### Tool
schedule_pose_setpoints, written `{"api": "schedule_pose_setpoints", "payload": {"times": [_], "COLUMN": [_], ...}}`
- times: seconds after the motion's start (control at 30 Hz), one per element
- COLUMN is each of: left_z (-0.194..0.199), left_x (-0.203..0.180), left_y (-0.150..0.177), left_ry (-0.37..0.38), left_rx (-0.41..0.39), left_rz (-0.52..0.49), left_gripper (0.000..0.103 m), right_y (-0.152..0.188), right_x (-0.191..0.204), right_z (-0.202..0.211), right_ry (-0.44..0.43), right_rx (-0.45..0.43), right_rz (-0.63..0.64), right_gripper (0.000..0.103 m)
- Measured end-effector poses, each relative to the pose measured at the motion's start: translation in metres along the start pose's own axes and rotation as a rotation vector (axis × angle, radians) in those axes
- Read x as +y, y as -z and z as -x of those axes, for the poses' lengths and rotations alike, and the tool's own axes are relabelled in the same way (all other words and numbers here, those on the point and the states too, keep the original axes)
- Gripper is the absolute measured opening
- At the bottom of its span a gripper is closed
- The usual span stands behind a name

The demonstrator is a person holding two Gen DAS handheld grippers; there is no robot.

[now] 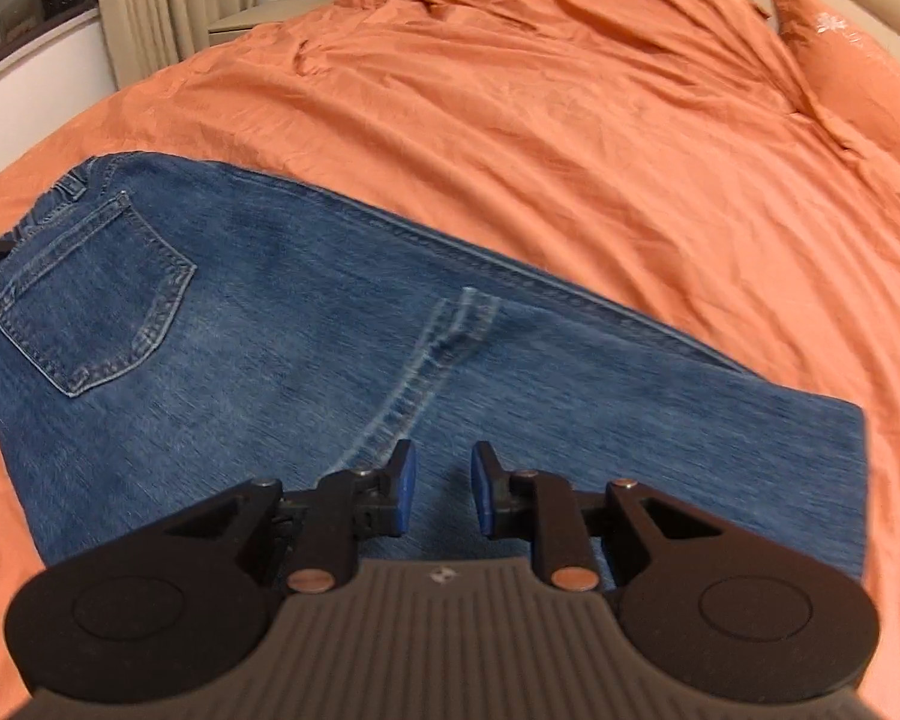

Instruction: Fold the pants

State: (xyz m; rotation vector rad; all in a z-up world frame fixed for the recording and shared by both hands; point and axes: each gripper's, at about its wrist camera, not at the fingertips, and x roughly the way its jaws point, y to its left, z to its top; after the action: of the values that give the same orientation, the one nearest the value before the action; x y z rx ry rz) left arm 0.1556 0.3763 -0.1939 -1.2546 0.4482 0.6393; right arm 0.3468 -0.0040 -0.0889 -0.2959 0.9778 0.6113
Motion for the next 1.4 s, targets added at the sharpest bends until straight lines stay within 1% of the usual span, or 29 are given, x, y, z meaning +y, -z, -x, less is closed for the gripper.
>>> {"api": "schedule_pose_setpoints", "payload": {"times": [0.07, 0.13, 0.27, 0.3, 0.37, 0.43, 0.47, 0.53, 0.67, 0.77, 0.87, 0.93, 1.03, 1.13, 1.2, 1.3, 1.4], "left_z": [-0.003, -0.003, 0.001, 0.002, 0.006, 0.012, 0.017, 0.026, 0.054, 0.076, 0.095, 0.105, 0.113, 0.111, 0.104, 0.090, 0.073], "left_x": [-0.002, -0.004, -0.010, -0.012, -0.017, -0.025, -0.030, -0.042, -0.075, -0.109, -0.143, -0.161, -0.179, -0.184, -0.182, -0.170, -0.156], "left_y": [0.000, 0.001, 0.003, 0.003, 0.004, 0.006, 0.007, 0.009, 0.026, 0.052, 0.090, 0.120, 0.168, 0.220, 0.252, 0.290, 0.314], "left_ry": [-0.008, -0.020, -0.045, -0.048, -0.049, -0.038, -0.021, 0.018, 0.088, 0.129, 0.160, 0.178, 0.185, 0.181, 0.182, 0.192, 0.165], "left_rx": [-0.011, -0.022, -0.036, -0.041, -0.057, -0.078, -0.091, -0.113, -0.173, -0.217, -0.251, -0.255, -0.254, -0.223, -0.168, -0.048, 0.122], "left_rz": [-0.008, -0.024, -0.064, -0.075, -0.106, -0.141, -0.166, -0.225, -0.408, -0.589, -0.800, -0.941, -1.138, -1.333, -1.439, -1.559, -1.615], "left_gripper": [0.051, 0.048, 0.040, 0.039, 0.034, 0.030, 0.027, 0.025, 0.021, 0.020, 0.020, 0.020, 0.020, 0.020, 0.020, 0.020, 0.021], "right_y": [0.000, 0.003, 0.004, 0.004, 0.003, 0.002, 0.002, 0.000, 0.002, 0.004, 0.007, 0.010, 0.016, 0.026, 0.034, 0.048, 0.062], "right_x": [0.000, -0.002, -0.008, -0.008, -0.004, -0.001, -0.001, -0.002, -0.007, -0.010, -0.015, -0.019, -0.024, -0.028, -0.032, -0.037, -0.041], "right_z": [-0.011, -0.023, -0.034, -0.035, -0.035, -0.034, -0.033, -0.026, 0.001, 0.024, 0.045, 0.058, 0.072, 0.081, 0.086, 0.091, 0.096], "right_ry": [-0.014, -0.017, -0.035, -0.035, -0.026, -0.014, -0.010, -0.010, -0.018, -0.008, 0.001, 0.004, 0.019, 0.028, 0.028, 0.029, 0.021], "right_rx": [0.032, 0.075, 0.110, 0.114, 0.118, 0.120, 0.120, 0.109, 0.064, 0.043, 0.032, 0.020, 0.011, 0.008, 0.014, 0.025, 0.031], "right_rz": [-0.004, -0.013, -0.061, -0.059, -0.035, -0.018, -0.020, -0.044, -0.086, -0.078, -0.095, -0.110, -0.125, -0.156, -0.178, -0.208, -0.238], "right_gripper": [0.013, 0.011, 0.011, 0.011, 0.011, 0.011, 0.011, 0.012, 0.012, 0.012, 0.012, 0.012, 0.012, 0.012, 0.012, 0.012, 0.012]}}
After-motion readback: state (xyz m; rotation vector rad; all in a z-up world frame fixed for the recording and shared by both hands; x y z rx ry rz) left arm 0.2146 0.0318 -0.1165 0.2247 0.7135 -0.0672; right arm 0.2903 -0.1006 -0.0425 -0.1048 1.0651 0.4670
